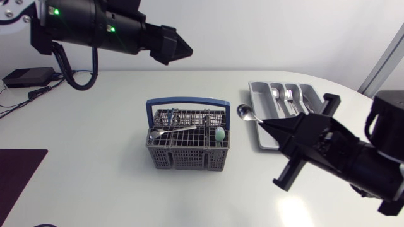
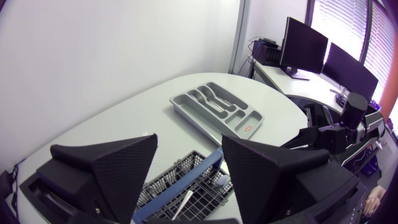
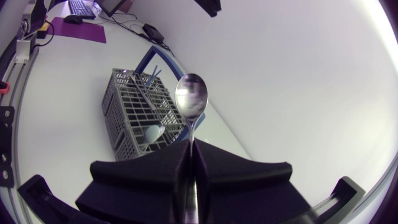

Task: Unload the cutlery basket into the drawer organizer.

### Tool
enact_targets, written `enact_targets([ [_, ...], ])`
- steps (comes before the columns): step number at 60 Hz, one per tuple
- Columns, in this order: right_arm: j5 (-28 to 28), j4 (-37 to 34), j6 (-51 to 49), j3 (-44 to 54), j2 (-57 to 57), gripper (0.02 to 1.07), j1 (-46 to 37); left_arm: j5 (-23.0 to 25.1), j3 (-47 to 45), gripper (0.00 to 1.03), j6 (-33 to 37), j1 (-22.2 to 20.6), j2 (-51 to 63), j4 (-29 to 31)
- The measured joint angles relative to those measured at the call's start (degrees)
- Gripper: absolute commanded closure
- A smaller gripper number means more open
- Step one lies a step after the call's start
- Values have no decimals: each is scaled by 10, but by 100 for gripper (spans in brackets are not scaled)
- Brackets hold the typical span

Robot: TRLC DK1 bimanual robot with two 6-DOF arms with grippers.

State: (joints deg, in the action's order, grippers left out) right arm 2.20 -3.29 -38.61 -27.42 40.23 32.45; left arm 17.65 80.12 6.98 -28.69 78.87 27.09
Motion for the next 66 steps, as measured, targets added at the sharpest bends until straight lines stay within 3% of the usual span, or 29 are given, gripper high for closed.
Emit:
enact_targets([
  [9, 195, -92, -19, -11, -27, 101, -196, 25, -1, 17, 75, -8, -1, 13],
  [16, 306, -143, -72, -32, -2, 101, -323, 30, -19, 17, 144, -40, -1, 19],
  [31, 420, -236, -249, -83, 152, 101, -472, 38, -71, 18, 236, -74, 13, 26],
  [54, 445, -383, -494, -270, 420, 101, -582, 49, -117, 18, 304, -83, 32, 26],
  [66, 403, -416, -565, -356, 526, 101, -588, 69, -119, 18, 317, -85, 52, 26],
])
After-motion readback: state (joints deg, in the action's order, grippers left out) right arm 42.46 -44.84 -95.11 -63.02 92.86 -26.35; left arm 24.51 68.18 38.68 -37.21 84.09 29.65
